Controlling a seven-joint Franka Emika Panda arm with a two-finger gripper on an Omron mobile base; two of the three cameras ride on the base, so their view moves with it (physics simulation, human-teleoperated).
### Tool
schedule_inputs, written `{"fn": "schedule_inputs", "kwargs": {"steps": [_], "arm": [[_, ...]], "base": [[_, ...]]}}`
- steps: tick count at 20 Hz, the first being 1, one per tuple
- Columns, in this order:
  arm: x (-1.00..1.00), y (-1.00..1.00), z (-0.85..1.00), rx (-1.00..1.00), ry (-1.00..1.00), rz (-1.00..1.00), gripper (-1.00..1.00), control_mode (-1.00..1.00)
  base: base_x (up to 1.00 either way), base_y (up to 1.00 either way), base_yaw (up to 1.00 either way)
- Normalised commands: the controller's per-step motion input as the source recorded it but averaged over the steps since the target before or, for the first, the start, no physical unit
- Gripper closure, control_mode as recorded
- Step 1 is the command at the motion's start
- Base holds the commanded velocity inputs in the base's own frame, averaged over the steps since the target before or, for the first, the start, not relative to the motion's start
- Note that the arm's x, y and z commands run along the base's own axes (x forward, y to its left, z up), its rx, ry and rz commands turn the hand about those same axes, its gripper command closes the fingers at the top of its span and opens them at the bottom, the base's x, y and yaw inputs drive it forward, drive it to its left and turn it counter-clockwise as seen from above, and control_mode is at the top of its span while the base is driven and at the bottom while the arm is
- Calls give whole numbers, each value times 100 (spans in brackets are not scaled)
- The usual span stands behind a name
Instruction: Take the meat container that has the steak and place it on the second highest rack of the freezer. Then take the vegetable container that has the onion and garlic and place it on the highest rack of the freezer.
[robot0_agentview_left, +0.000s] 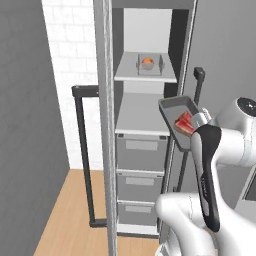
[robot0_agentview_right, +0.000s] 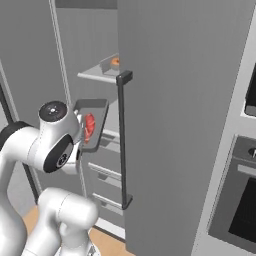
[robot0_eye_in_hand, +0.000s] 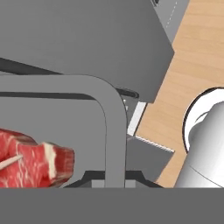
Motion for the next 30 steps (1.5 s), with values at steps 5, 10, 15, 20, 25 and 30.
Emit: {"fn": "schedule_inputs", "kwargs": {"steps": [5,10,15,20,25,30], "arm": [[0,0,0,0,0,0,100,100],[6,15,-19,-8,0,0,100,-100],[44,4,-24,-4,3,0,100,-100],[64,22,-27,0,7,0,100,-100],[44,12,-16,9,6,-8,100,-100],[42,0,-5,11,0,-9,100,-100]], "base": [[14,25,1],[0,14,0],[0,0,0],[0,0,0],[0,0,0],[0,0,0]]}}
